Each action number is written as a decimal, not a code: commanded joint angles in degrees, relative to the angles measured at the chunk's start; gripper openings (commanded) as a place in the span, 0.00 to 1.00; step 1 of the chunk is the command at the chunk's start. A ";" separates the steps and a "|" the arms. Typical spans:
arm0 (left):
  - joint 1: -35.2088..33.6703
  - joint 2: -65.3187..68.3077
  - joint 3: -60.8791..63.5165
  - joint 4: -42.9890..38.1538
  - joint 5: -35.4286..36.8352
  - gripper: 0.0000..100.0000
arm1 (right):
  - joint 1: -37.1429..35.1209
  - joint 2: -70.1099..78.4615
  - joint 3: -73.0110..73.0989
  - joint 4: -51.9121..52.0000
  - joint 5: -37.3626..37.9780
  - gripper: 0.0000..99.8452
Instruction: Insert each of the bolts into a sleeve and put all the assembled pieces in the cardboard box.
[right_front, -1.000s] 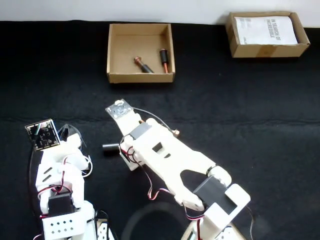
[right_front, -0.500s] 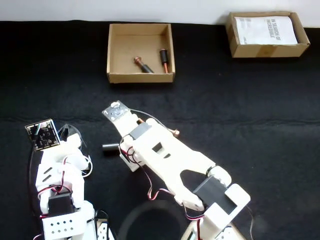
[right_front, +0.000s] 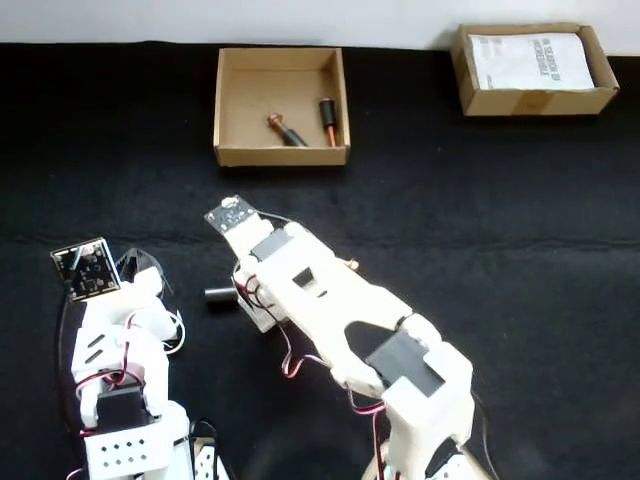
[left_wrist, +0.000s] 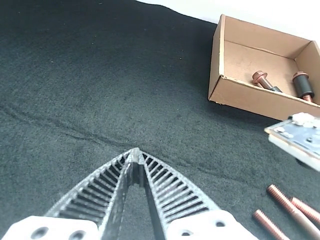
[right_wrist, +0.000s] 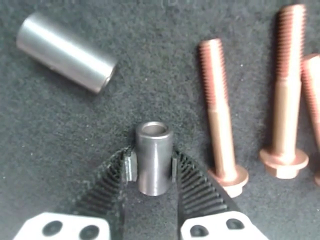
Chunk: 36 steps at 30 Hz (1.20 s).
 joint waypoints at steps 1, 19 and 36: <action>0.04 0.13 1.01 0.26 -0.35 0.02 | 3.30 -0.75 -6.11 3.30 0.18 0.01; 0.92 0.22 1.01 3.52 -12.75 0.02 | 16.75 -24.22 -25.54 25.63 0.44 0.01; 8.22 0.22 0.84 10.64 -12.75 0.02 | 40.04 -57.71 -29.23 38.29 4.48 0.01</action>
